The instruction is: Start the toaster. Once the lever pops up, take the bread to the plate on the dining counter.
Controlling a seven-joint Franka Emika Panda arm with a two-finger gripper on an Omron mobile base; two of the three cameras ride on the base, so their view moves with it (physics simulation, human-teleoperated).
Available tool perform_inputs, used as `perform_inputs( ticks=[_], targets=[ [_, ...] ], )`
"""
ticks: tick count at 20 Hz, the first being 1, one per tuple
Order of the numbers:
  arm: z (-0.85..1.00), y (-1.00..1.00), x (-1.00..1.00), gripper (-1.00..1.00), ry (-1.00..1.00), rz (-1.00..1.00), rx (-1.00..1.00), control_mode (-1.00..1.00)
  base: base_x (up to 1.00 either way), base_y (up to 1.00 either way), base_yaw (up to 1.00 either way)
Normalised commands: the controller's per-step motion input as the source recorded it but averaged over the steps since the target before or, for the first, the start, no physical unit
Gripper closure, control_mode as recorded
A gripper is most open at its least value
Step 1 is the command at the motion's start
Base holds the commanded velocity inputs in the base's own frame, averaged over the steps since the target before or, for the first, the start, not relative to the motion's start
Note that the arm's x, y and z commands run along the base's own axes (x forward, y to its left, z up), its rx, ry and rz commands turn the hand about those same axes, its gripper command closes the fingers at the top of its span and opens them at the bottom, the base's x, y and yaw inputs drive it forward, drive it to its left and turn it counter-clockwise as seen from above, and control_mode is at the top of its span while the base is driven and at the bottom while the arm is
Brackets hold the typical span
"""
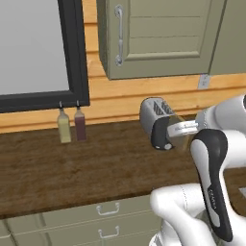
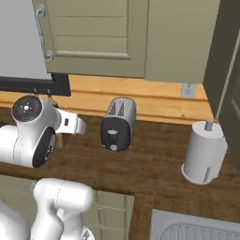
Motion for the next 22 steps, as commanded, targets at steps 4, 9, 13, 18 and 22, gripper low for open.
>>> perform_inputs(
  ticks=[4,9,13,18,22],
  targets=[
    [0.00,0.00,0.00,1.00,0.00,0.00,0.00,1.00,-0.53,1.00,0.00],
    [0.00,0.00,0.00,1.00,0.00,0.00,0.00,1.00,-0.42,0.71,0.16],
    [0.00,0.00,0.00,1.00,0.00,0.00,0.00,1.00,-0.23,0.50,0.53],
    [0.00,0.00,0.00,1.00,0.00,0.00,0.00,1.00,-0.28,0.45,0.72],
    [0.00,0.00,0.00,1.00,0.00,0.00,0.00,1.00,-0.34,0.53,0.86]
  ],
)
